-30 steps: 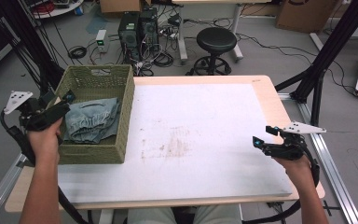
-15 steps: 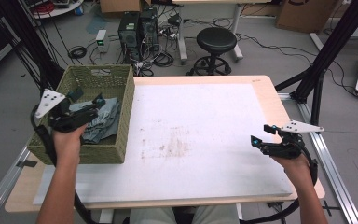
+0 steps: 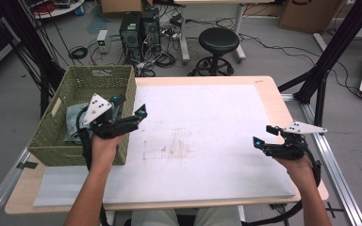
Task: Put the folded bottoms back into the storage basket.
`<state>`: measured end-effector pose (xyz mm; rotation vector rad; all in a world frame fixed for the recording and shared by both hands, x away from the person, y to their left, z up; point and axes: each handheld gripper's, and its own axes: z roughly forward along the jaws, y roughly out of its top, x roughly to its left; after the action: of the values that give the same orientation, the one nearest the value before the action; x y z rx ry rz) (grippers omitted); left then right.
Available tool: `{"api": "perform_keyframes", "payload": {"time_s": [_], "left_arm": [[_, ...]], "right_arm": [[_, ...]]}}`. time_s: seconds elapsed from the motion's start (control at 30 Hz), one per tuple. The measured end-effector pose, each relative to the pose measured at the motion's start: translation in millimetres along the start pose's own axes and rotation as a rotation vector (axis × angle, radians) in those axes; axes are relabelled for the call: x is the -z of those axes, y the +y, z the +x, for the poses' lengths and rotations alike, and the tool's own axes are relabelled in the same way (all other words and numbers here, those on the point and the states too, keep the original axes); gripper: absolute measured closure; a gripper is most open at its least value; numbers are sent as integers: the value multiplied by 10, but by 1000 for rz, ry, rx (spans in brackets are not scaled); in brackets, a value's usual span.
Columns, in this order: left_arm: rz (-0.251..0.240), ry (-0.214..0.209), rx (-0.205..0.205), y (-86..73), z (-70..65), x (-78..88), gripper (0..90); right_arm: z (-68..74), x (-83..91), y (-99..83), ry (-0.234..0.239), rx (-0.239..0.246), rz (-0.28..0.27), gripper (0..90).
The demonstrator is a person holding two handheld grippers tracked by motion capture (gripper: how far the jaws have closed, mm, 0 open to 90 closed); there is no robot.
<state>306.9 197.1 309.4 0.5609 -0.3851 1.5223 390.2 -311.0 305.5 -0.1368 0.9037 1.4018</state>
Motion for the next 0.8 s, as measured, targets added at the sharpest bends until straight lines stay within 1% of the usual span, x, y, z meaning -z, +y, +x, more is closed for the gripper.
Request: {"api": "perform_keyframes", "payload": {"time_s": [0.07, 0.13, 0.2, 0.27, 0.4, 0.43, 0.5, 0.63, 0.73, 0.8], "left_arm": [[8, -24, 2, -30, -77, -52, 189], [16, -46, -3, -57, -149, -100, 189], [29, -56, -20, -89, -224, -151, 189], [41, -75, -24, -127, -292, -204, 189], [60, -114, -24, -208, -418, -294, 190], [62, -125, -17, -226, -446, -315, 189], [68, -140, -15, -261, -497, -354, 190], [87, -156, -32, -343, -582, -425, 190], [99, -165, -21, -433, -621, -469, 190], [112, -168, -24, -500, -646, -497, 190]], "right_arm": [[8, 8, 4, 0, -3, -2, 231], [16, 13, 9, 2, 0, -5, 231], [24, 17, 14, 3, 2, -7, 231], [25, 16, 18, -1, 4, -10, 230], [32, 28, 17, 0, 1, -15, 231], [31, 32, 17, -2, -2, -18, 231], [28, 42, 15, -5, -3, -22, 231], [27, 55, 18, -5, -5, -29, 230], [29, 52, 13, -3, -4, -29, 230], [31, 49, 9, -3, -5, -26, 230]]}}
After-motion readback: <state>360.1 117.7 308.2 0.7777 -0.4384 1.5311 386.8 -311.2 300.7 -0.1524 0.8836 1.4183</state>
